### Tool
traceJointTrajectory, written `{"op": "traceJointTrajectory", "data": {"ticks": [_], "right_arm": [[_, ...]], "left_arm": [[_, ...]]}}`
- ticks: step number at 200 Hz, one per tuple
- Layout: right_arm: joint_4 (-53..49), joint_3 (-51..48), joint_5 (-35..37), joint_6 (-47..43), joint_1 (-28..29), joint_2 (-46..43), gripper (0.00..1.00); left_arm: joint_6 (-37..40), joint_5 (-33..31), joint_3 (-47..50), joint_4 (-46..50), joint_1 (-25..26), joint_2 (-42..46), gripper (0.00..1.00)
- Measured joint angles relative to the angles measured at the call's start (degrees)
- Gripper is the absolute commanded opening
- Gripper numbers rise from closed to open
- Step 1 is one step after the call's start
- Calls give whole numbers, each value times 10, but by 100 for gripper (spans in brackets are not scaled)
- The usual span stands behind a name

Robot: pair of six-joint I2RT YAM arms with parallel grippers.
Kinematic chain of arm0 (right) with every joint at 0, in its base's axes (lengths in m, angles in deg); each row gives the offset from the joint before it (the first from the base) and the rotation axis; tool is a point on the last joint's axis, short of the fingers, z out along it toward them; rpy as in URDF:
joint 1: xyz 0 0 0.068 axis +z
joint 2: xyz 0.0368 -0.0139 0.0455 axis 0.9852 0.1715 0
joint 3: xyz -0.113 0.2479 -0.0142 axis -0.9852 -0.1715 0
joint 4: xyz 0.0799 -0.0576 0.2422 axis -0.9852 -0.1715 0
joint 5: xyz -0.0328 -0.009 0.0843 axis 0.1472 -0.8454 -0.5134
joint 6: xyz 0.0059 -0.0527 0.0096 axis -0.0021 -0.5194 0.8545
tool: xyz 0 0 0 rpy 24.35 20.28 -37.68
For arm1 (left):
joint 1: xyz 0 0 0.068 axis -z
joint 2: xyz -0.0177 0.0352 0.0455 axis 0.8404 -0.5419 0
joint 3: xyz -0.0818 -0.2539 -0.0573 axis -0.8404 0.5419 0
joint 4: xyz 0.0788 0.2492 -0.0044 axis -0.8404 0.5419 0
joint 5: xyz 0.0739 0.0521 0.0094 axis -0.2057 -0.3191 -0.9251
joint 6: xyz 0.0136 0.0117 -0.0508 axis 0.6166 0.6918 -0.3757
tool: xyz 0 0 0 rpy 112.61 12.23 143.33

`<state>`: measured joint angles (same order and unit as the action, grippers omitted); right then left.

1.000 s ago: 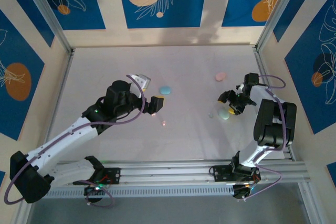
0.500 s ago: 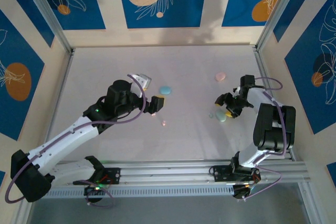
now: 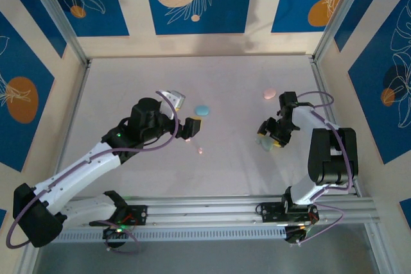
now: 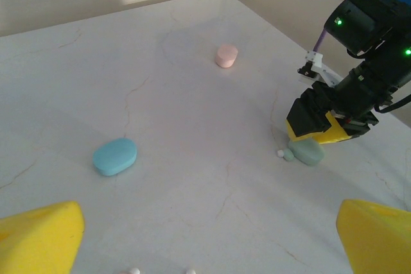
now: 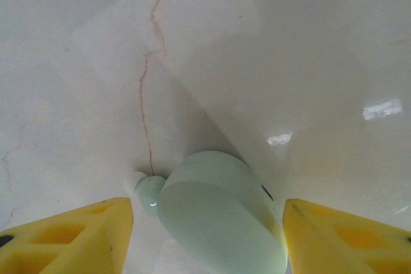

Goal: Insert the wireless bluetooth earbuds into the charging case

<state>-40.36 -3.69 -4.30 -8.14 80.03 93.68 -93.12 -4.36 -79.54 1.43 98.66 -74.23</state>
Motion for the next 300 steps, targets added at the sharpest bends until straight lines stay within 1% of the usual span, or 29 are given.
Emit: {"op": "traceJointTrajectory", "data": {"ticks": [16,59,115,170,203,246,277,300], "right_arm": [[1,0,2,5,0,0,59],[1,-2,2,7,2,0,61],[0,-2,2,7,5,15,59],[-1,-2,5,7,5,24,54],[-1,-2,14,16,-5,22,52],[-3,-6,29,24,-15,13,58],[-4,-7,35,30,3,-1,64],[-6,-12,42,37,19,-3,65]], "left_arm": [[0,0,0,0,0,0,100],[0,0,0,0,0,0,100],[0,0,0,0,0,0,100],[0,0,0,0,0,0,100],[0,0,0,0,0,0,100],[0,0,0,0,0,0,100],[0,0,0,0,0,0,100],[0,0,0,0,0,0,100]]}}
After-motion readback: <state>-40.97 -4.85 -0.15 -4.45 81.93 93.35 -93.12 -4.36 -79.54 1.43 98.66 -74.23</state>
